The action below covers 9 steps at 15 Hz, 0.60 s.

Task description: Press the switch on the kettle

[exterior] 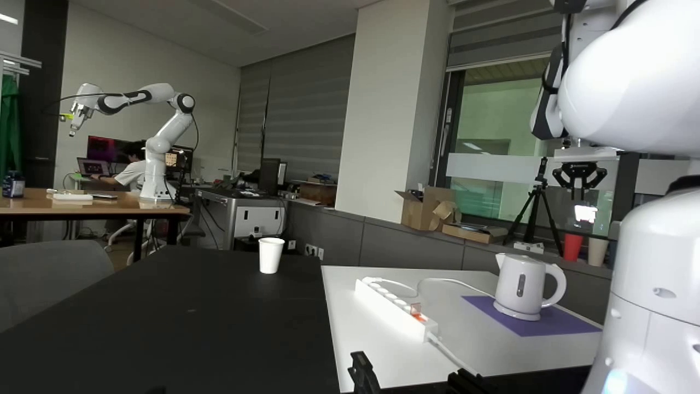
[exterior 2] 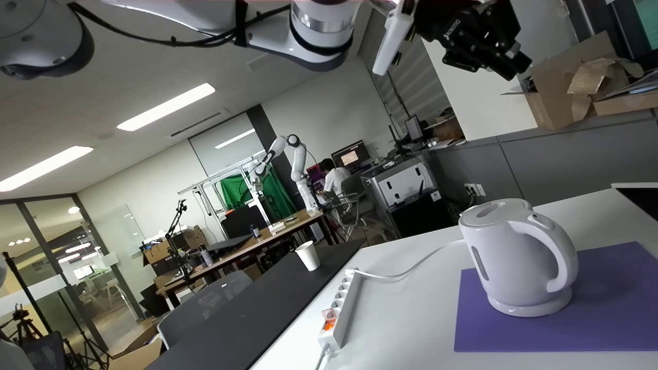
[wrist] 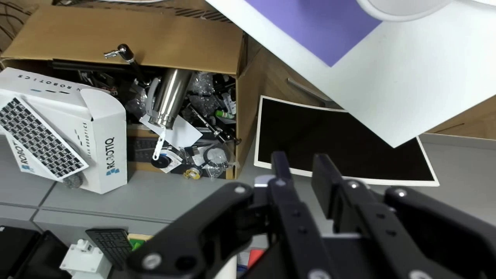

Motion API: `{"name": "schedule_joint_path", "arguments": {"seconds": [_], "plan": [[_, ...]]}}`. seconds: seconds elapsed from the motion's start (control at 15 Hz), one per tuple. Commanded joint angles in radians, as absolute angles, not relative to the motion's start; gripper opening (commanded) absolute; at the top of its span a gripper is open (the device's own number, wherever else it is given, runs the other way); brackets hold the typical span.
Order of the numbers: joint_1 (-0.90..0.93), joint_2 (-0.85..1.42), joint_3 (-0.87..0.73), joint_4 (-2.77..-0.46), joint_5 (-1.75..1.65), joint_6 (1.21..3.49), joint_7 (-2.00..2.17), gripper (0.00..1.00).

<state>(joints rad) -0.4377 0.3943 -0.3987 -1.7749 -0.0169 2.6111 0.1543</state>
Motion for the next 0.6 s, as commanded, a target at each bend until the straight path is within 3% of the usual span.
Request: {"name": "schedule_joint_path", "arguments": {"seconds": [0.0,0.53], "plan": [[-0.435,0.445,-0.418,-1.717,-0.033,2.565,0.167,0.0],[-0.433,0.454,-0.438,-1.711,-0.076,2.535,0.16,0.0]]}}
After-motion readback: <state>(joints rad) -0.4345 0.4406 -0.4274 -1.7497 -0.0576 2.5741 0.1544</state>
